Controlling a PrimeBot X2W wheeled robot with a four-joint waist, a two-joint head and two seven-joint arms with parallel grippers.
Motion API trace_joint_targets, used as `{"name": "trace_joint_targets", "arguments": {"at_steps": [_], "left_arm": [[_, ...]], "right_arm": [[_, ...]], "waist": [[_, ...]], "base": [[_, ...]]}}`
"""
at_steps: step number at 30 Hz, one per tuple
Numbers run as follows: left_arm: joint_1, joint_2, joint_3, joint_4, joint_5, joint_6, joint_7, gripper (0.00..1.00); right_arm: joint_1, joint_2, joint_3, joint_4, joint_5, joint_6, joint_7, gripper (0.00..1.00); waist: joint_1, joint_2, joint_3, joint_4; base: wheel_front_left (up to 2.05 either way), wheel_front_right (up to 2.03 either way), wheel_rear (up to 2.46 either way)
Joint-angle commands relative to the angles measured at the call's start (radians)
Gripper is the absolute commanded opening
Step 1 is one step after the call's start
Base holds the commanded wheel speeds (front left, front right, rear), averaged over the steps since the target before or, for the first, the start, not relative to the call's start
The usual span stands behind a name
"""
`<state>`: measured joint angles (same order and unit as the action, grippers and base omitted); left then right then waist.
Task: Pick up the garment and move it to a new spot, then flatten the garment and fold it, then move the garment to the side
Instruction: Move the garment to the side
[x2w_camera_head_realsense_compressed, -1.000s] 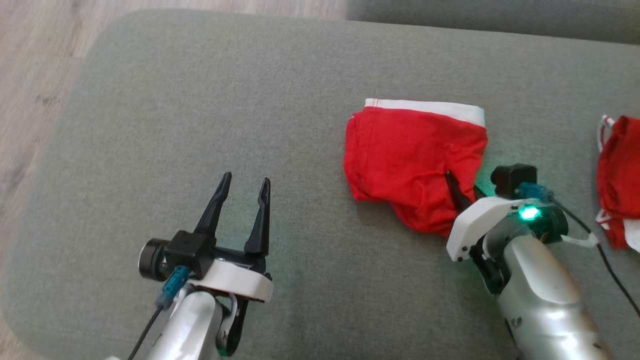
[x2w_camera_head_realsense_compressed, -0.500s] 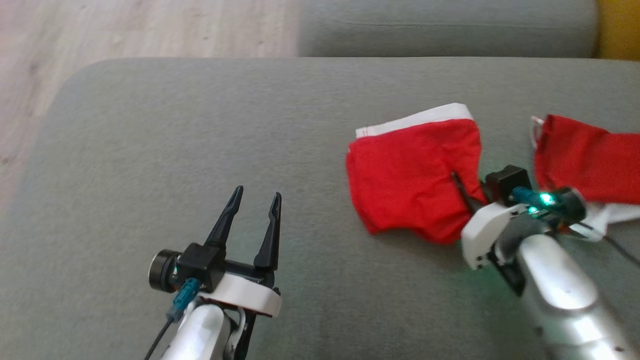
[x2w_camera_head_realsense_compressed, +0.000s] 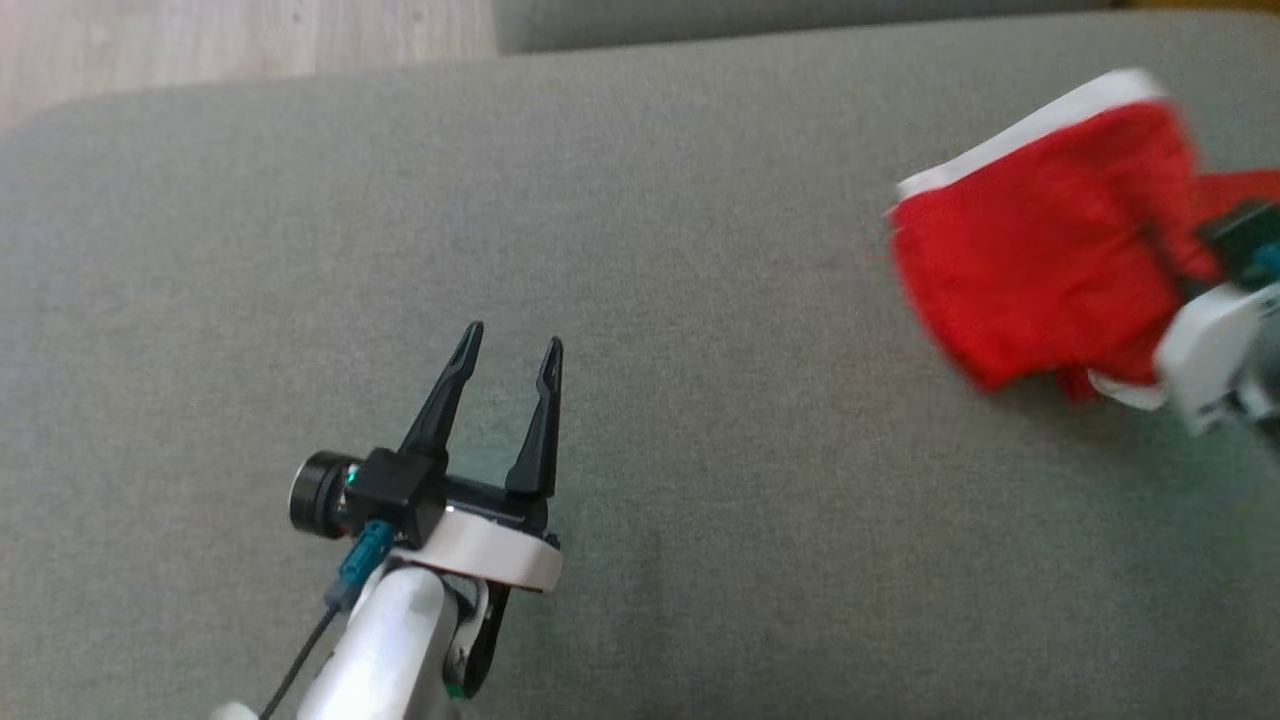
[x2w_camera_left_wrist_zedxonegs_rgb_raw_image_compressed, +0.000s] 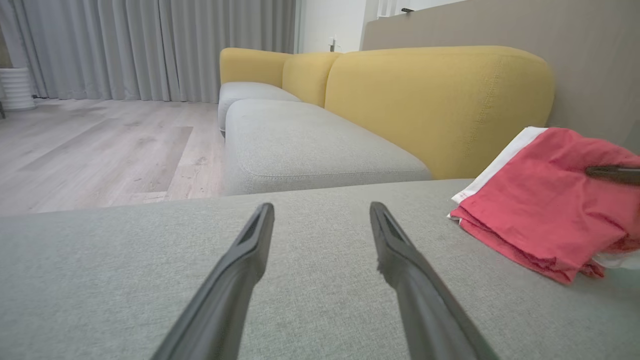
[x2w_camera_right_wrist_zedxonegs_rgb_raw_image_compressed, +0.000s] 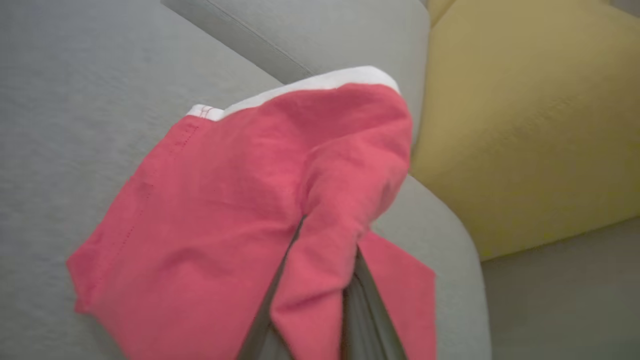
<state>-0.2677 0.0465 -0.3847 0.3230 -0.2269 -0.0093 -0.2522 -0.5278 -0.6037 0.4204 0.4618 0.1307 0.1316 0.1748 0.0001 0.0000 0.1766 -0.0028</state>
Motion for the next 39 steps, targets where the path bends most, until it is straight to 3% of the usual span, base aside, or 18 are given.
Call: {"name": "trace_joint_targets", "arguments": {"at_steps": [1,6,12,18,24,25,26,35,39], "left_arm": [[-0.044,0.004,0.035,-0.032,0.007,-0.003,-0.010,1.00],[-0.062,0.004,0.032,-0.034,0.005,-0.009,-0.010,1.00],[-0.078,0.004,0.037,-0.035,0.010,-0.012,-0.010,1.00],[-0.097,0.004,0.042,-0.028,0.022,-0.020,-0.010,1.00],[-0.112,0.004,0.066,-0.024,0.033,-0.026,-0.010,1.00],[-0.111,0.004,0.071,-0.022,0.033,-0.027,-0.010,1.00],[-0.109,0.004,0.078,-0.020,0.034,-0.027,-0.010,1.00],[-0.072,0.004,0.125,-0.021,0.038,-0.032,-0.010,1.00],[-0.055,0.004,0.132,-0.027,0.033,-0.028,-0.010,1.00]], "right_arm": [[-0.029,-0.066,0.006,-0.039,0.009,-0.001,0.017,0.00],[-0.024,-0.189,0.012,-0.039,0.037,-0.001,0.088,0.00],[-0.004,-0.287,-0.008,-0.006,0.055,-0.001,0.118,0.00],[0.003,-0.304,-0.035,0.034,0.014,-0.001,0.127,0.00],[0.012,-0.275,-0.106,0.067,-0.020,-0.001,0.127,0.00],[0.012,-0.266,-0.122,0.067,-0.024,-0.001,0.125,0.56],[0.012,-0.255,-0.141,0.068,-0.027,-0.001,0.124,1.00],[0.043,-0.160,-0.225,-0.031,-0.087,-0.001,0.137,1.00],[0.052,-0.078,-0.286,-0.116,-0.094,-0.001,0.118,1.00]], "waist": [[-0.0001,0.0000,0.031,-0.004],[-0.0001,0.0000,0.066,0.007],[-0.0001,0.0000,0.091,0.020],[-0.0001,0.0000,0.119,0.032],[-0.0001,0.0000,0.130,0.039],[-0.0001,0.0000,0.128,0.039],[-0.0001,0.0000,0.124,0.038],[-0.0001,0.0000,0.038,0.023],[-0.0001,0.0000,-0.003,0.025]], "base": [[0.00,0.00,0.00],[0.00,0.00,0.00],[0.00,0.00,0.00],[0.00,0.00,0.00],[0.00,0.00,0.00],[0.00,0.00,0.00],[0.00,0.00,0.00],[0.00,0.00,0.00],[0.00,0.00,0.00]]}}
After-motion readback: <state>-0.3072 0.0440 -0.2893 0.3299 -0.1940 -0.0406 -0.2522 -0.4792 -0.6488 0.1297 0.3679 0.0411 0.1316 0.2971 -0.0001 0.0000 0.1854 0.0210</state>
